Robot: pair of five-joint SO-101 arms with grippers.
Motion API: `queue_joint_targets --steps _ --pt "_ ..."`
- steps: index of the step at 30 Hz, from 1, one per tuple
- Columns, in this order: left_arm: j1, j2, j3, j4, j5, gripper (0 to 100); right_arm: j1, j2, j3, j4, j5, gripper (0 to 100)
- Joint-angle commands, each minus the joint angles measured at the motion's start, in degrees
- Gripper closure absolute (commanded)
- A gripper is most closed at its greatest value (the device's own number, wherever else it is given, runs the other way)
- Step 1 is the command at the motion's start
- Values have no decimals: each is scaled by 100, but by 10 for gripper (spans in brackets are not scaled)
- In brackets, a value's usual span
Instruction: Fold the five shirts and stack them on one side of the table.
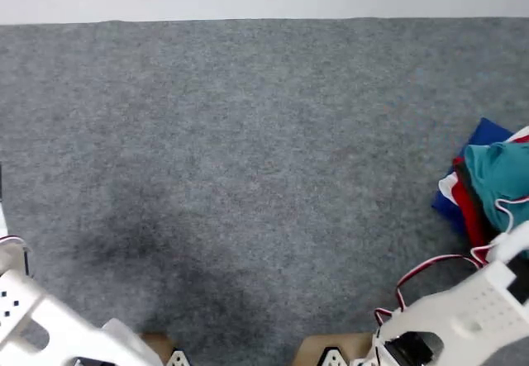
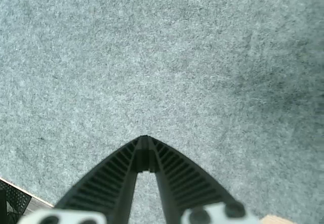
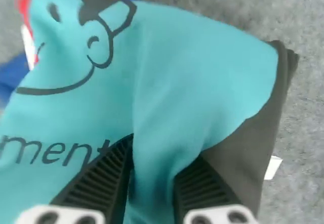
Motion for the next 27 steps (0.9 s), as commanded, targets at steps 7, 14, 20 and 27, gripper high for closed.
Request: queue_joint_targets --steps 7,14,20,27 --pt "62 -123 -145 53 -9 998 48 -655 -1037 1086 97 692" --pt "62 -132 -145 97 -9 998 -391 -1367 -1240 1516 97 692" --pt "62 -141 -22 88 -9 998 -532 -1226 -1064 1631 97 820" --pt "53 -141 -40 88 -9 998 -391 -154 -914 1464 105 965"
